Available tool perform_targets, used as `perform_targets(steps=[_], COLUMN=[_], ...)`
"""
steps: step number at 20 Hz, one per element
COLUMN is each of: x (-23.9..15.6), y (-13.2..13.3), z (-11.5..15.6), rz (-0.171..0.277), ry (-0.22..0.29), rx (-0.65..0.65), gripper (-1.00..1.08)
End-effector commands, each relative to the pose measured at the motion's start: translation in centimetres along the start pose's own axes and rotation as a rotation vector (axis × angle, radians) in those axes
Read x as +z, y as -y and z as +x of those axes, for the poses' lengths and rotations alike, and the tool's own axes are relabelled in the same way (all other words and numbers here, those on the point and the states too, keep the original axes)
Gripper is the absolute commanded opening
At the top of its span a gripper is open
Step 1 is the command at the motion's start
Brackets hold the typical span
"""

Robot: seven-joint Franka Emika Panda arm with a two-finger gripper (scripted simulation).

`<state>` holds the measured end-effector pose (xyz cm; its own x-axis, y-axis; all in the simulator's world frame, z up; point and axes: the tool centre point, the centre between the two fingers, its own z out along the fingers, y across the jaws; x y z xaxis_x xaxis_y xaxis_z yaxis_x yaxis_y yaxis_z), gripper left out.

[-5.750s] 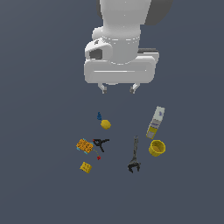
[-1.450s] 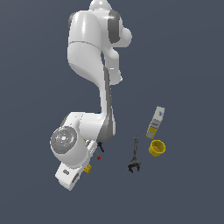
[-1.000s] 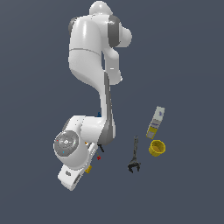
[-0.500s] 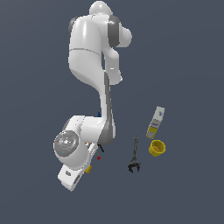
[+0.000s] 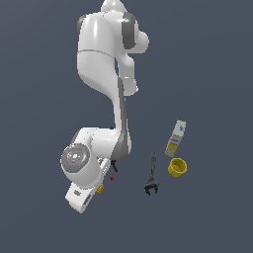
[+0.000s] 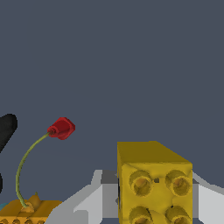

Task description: Pick up a designated object from a clutter of objects.

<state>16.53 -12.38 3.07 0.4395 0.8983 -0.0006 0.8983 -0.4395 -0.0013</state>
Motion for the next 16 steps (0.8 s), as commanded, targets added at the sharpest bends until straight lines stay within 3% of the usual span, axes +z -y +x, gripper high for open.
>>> perform_targets(steps=[1,16], x=[-0.7,-9.0], y=[0.4,6.2], z=[0.0,-0.8], rz=[-0.001,-0.001], ry=[0.0,0.002], rx=[0.0,0.0], gripper=[-1.0,-1.0])
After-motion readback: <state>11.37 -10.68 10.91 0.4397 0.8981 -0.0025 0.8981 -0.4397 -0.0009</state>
